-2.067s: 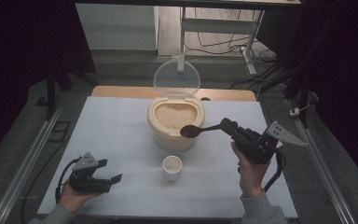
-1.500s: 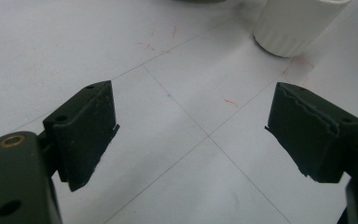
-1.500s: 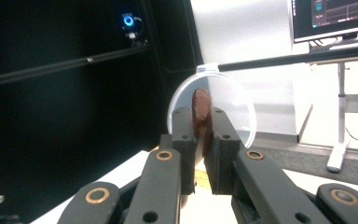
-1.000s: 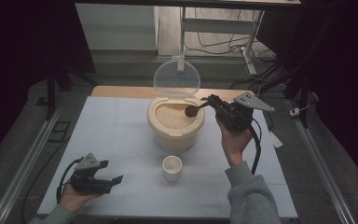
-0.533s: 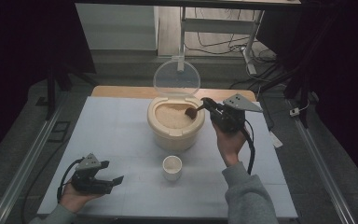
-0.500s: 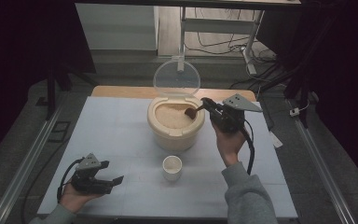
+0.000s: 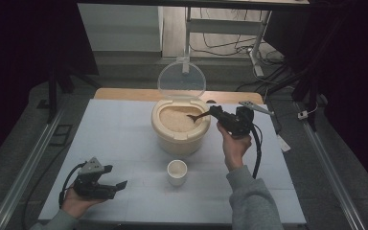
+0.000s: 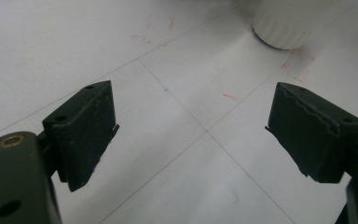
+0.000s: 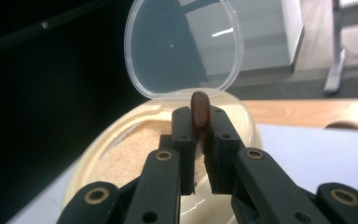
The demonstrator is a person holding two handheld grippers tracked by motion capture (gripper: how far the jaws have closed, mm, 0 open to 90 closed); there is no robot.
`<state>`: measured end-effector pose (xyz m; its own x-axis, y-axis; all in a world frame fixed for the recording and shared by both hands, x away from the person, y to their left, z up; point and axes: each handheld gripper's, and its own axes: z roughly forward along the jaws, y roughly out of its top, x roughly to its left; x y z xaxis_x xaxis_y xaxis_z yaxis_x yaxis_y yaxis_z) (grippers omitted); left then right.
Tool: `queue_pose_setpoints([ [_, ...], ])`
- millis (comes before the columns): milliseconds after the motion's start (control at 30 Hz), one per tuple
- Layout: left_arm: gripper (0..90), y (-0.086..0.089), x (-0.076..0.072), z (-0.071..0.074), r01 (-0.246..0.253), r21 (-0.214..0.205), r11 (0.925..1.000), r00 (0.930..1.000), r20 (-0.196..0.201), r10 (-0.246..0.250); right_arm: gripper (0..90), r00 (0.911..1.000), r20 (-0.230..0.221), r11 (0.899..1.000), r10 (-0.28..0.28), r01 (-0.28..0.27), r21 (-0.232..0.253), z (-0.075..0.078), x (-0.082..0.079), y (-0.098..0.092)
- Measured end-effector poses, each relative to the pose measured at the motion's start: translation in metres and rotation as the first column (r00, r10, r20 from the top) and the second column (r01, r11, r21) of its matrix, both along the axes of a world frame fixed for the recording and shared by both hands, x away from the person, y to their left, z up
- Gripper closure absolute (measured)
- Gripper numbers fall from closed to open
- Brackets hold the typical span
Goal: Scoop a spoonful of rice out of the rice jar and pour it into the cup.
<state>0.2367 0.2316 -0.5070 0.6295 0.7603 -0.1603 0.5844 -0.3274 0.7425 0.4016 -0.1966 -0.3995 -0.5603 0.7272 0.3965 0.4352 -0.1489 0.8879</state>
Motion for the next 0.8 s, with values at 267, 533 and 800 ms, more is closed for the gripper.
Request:
queue_pose_setpoints([
  [267, 15.2, -0.001, 0.001, -0.001, 0.003, 0.003, 1.0000, 1.0000, 0.000, -0.003, 83.3, 0.9948, -0.101, 0.993, -0.012, 0.024, 0.118, -0.003, 0.004, -0.006],
  [533, 15.2, -0.001, 0.000, 0.000, 0.005, 0.006, 1.0000, 1.0000, 0.005, -0.005, 83.4, 0.9783, -0.205, 0.968, -0.034, 0.083, 0.236, -0.006, 0.008, -0.018],
  [800, 15.3, -0.002, 0.000, 0.000, 0.006, 0.017, 0.9998, 0.9999, 0.010, -0.006, 83.4, 0.9615, -0.274, 0.941, -0.015, 0.107, 0.322, -0.008, 0.009, -0.028],
])
